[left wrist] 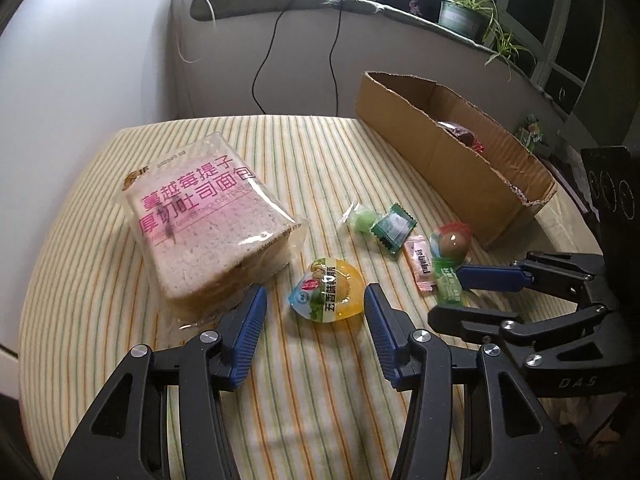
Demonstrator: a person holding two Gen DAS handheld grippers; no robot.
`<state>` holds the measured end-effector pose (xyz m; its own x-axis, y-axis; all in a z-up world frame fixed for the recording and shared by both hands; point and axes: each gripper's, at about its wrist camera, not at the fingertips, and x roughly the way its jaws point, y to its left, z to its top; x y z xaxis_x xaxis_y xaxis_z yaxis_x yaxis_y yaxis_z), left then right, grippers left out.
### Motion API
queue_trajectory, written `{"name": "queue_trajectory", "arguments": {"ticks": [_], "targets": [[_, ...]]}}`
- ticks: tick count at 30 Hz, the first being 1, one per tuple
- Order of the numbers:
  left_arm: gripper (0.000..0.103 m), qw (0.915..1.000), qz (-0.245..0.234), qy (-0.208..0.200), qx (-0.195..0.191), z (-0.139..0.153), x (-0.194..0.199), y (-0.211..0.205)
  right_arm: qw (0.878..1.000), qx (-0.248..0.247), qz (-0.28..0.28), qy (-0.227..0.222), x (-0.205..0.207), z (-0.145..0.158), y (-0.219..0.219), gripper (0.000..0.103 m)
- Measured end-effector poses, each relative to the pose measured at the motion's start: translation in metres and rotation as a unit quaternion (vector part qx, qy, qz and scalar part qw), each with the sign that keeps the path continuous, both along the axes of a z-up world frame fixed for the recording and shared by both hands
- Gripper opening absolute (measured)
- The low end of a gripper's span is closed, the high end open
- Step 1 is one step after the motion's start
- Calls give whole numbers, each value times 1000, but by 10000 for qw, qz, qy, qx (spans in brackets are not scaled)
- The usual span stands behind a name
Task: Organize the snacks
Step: 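Move both open grippers back to the remaining snacks on the bed, then grasp the yellow jelly cup with the left gripper while the right grasps the green candy packet, then carry the jelly cup and green candy packet over the cardboard box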
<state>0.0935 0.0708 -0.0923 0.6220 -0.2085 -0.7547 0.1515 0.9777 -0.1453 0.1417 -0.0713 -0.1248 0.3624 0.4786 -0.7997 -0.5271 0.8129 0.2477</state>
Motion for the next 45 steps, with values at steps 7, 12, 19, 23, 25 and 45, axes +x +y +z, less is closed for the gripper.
{"name": "queue_trajectory", "arguments": {"ticks": [7,12,19,23,25,45], "targets": [[50,9999,-142,87,30,-6,10,-4,9987,-410,47,-304,4,0,12,47],[42,9998,-91,150,32,-10,13,-5,9956,-726,173,-559,-2,-1,17,40],[35,9998,-113,108,134,-10,10,-7,9950,-773,209,-602,0,-1,9,25],[33,9998,-130,87,155,-9,8,-10,9956,-715,222,-565,-2,0,4,24],[33,9998,-108,72,142,-9,7,-10,9958,-691,220,-557,-2,-1,4,24],[33,9991,-151,-384,-22,31,1,-35,9973,27,100,-726,-16,42,-36,23]]}}
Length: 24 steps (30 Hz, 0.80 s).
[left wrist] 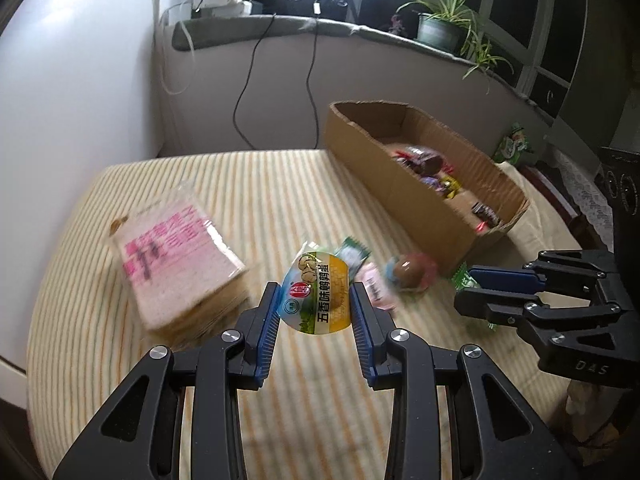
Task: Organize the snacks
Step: 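Carry the jelly cup and green candy packet over the cardboard box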
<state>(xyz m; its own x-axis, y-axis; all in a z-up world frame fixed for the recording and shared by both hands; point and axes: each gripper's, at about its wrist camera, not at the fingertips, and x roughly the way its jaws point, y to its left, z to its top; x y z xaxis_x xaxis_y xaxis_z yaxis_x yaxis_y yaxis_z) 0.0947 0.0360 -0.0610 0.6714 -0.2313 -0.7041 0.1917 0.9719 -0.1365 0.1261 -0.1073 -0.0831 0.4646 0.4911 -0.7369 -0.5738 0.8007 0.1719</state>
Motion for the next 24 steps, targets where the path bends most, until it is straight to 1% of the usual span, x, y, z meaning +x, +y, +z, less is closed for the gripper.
{"name": "queue_trajectory", "arguments": {"ticks": [7,10,19,24], "targets": [[33,9997,-171,-136,-65,14,11,-28,9993,281,-166,-198,0,29,-39,23],[33,9995,-245,-177,-101,18,17,-41,9987,311,-294,-270,6,35,-55,23],[33,9984,-496,-232,-100,27,37,-82,9960,279,-732,-430,40,47,-108,23],[33,9977,-646,-215,-46,26,46,-105,9944,190,-946,-427,64,46,-129,23]]}}
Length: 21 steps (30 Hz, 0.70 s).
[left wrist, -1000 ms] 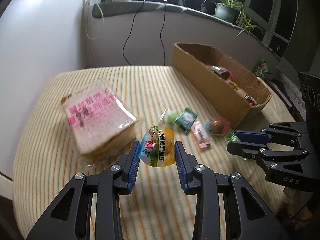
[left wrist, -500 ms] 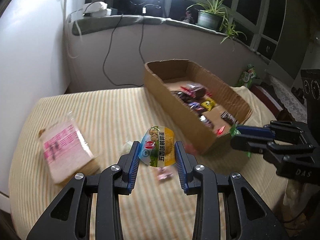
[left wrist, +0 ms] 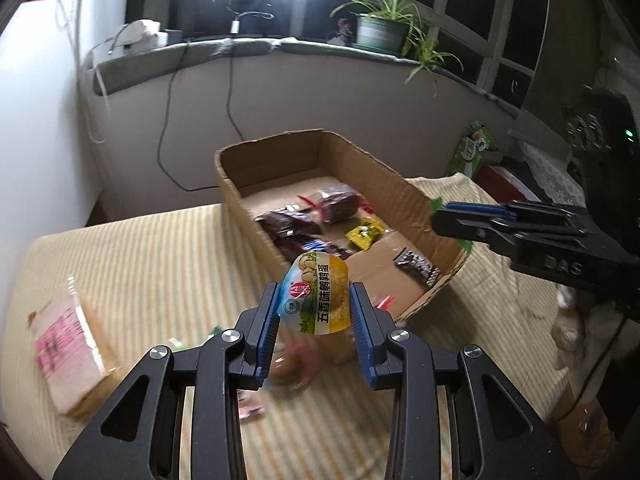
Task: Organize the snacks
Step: 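Carry the jelly cup and green candy packet over the cardboard box, then open both grippers to drop the jelly cup and green packet into the box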
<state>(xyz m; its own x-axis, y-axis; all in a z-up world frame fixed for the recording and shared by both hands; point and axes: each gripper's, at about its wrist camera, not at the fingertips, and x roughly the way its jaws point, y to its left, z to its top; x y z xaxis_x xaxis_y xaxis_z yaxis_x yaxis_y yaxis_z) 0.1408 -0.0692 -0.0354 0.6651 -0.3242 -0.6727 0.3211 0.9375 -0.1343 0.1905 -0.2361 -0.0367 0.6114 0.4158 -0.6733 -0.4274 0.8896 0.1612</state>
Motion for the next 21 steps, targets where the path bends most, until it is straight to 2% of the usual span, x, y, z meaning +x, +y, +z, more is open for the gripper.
{"name": "queue_trajectory", "arguments": {"ticks": [11,21], "targets": [[33,9997,-188,90,133,-5,23,-36,9997,-39,-167,190,33,-21,-20,23],[34,9991,-293,182,246,-11,33,-53,9994,1,-79,334,43,-31,-21,24]]}}
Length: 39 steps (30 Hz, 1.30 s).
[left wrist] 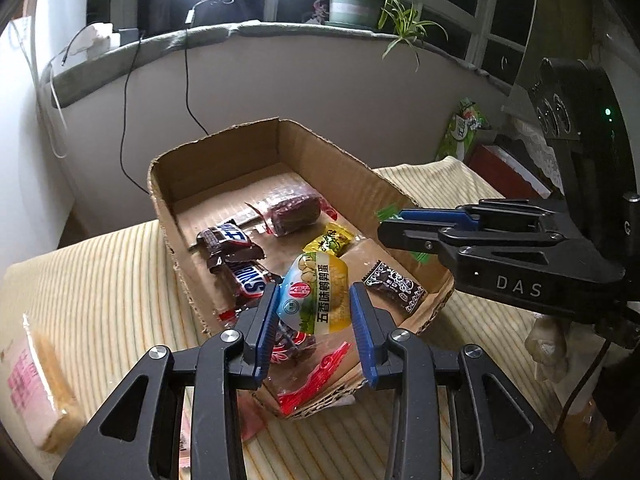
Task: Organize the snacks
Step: 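Open both grippers to drop the jelly cup and green packet into the box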
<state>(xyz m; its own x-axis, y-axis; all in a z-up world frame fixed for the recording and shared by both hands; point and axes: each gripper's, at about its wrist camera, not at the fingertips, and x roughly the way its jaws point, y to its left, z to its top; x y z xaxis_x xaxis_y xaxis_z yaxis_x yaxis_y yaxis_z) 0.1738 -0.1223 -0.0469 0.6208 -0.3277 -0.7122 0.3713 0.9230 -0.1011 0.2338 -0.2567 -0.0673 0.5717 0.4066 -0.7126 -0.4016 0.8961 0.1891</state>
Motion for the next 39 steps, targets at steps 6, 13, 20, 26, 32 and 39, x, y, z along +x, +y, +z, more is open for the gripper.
{"name": "queue_trajectory", "arguments": {"ticks": [6,13,20,26,32,39], "targets": [[38,10000,37,29,35,-1,2,0,10000,18,36,16,1,-1,0,24],[45,10000,27,5,37,0,0,-1,9999,-38,1,-99,-4,4,0,57],[45,10000,83,-44,-33,5,-8,8,9998,-20,-47,-175,-8,12,-2,65],[45,9997,158,-110,-113,12,-18,19,9998,21,-5,-200,-16,18,4,70],[50,9992,310,-180,-150,15,-34,40,9995,53,137,-287,-29,26,14,80],[50,9969,756,-167,-115,7,-58,91,9980,275,390,-413,-56,34,28,81]]}}
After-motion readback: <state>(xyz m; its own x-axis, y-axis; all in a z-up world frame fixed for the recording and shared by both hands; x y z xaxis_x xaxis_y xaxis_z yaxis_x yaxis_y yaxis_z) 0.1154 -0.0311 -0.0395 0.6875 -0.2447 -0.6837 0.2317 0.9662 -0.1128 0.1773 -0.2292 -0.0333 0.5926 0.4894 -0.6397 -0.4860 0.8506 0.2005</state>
